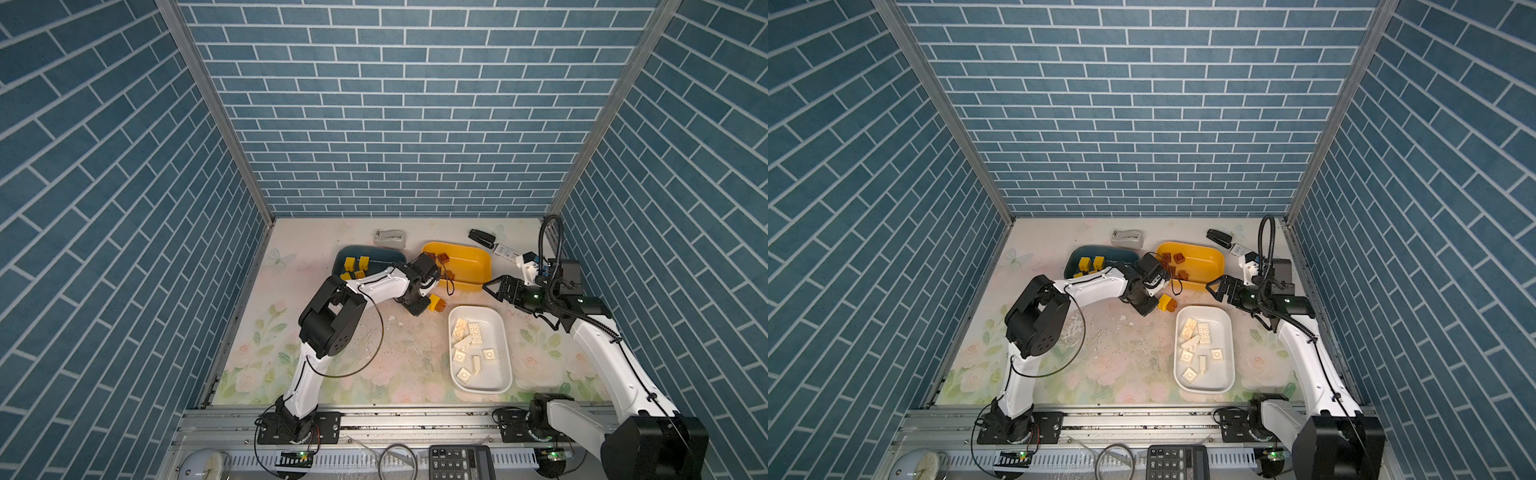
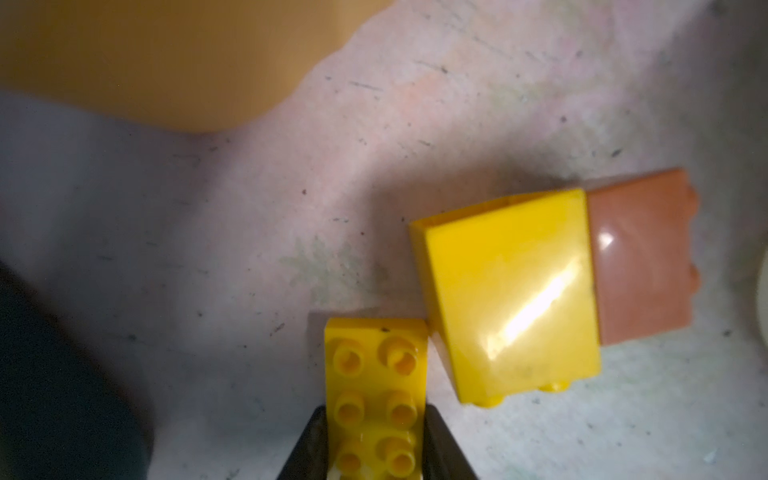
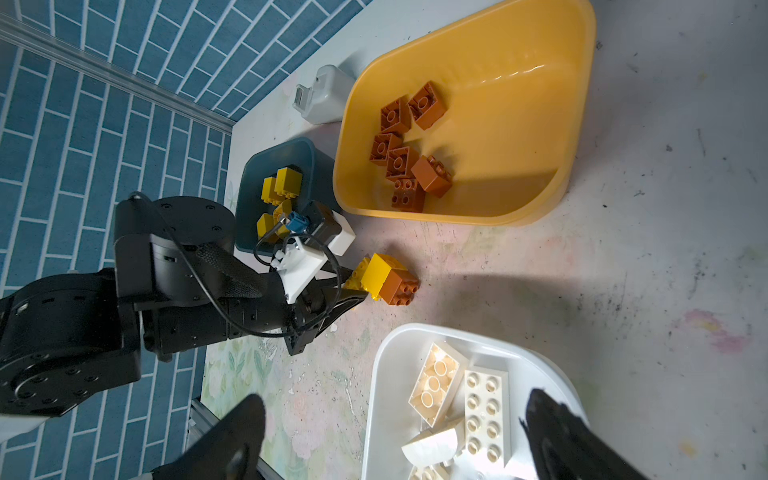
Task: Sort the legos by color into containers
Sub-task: 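Move the left gripper to the yellow 2x4 brick and grasp it, then carry the yellow 2x4 brick into the teal bin and open the left gripper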
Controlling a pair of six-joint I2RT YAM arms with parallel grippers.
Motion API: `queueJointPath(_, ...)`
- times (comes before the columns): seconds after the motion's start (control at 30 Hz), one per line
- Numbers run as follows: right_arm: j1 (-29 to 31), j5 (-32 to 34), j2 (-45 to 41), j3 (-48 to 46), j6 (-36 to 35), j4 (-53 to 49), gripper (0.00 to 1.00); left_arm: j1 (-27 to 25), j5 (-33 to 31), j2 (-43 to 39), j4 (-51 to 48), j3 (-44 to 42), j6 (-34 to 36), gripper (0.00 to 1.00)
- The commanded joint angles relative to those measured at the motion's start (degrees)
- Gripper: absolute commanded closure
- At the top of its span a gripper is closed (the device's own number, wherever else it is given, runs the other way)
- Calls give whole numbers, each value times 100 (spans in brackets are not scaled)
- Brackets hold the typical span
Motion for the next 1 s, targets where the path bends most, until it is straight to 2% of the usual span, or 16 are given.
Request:
queueJointPath(0.0, -7, -20, -20, -46, 124, -65, 3, 52, -21, 8, -314, -21, -88, 72)
queueJointPath(0.27, -9, -24, 102, -17, 183, 60, 2, 79, -156, -738, -1132, 243, -380, 73)
queueJointPath(0.53, 18, -108, 191, -105, 361, 390, 3, 473, -193, -1292, -1834, 682, -746, 73)
queueJointPath(0.83, 98, -54, 252, -169, 528, 666, 3, 1583, -638, -699, -1581, 1307, -1769, 72)
queueJointPath(0.97, 123, -29, 304, -158, 546, 736, 3, 1803, -808, -178, -1409, 1626, -2081, 72)
